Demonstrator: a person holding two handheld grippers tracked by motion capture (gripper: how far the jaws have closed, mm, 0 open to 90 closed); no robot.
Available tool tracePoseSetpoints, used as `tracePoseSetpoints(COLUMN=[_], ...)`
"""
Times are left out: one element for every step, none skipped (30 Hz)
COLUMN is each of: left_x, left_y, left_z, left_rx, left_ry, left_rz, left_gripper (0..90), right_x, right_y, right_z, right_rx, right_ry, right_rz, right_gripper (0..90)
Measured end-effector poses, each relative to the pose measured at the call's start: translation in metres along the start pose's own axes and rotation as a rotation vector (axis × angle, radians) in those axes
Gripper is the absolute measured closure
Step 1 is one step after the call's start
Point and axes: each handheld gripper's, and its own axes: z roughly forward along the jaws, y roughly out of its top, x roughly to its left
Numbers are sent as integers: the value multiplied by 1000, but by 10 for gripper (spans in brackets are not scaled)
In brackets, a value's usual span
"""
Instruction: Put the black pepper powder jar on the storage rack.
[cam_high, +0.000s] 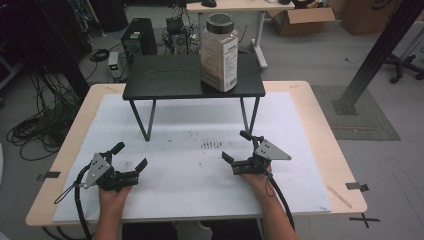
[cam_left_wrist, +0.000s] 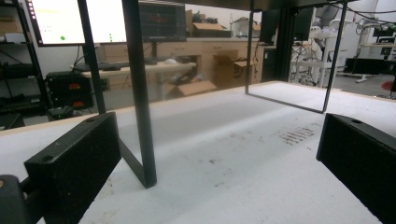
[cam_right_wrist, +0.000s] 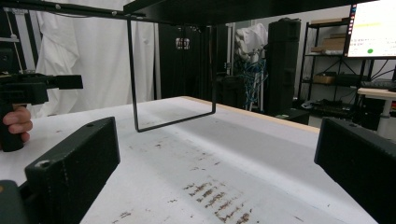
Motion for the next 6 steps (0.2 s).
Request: tracePoseSetpoints(left_x=[0,0,0,0,-1,-1], left_y=[0,0,0,0,0,0], left_z=[0,0,0,0,0,0], left_rx=[0,0,-1,-1,-3,-3], left_ry=[-1,0,0,0,0,1], left_rz=[0,-1,0,1,2,2], left_gripper=[3,3,3,3,3,4], right_x=[0,0,0,0,0,0], right_y=[0,0,0,0,0,0], right_z=[0,0,0,0,0,0], right_rx=[-1,-2,-2,-2,-2,-3], right_ry=[0,0,-1,-1,0,-1], right_rz=[0,0,1,1,0,0], right_gripper=[0,0,0,0,0,0])
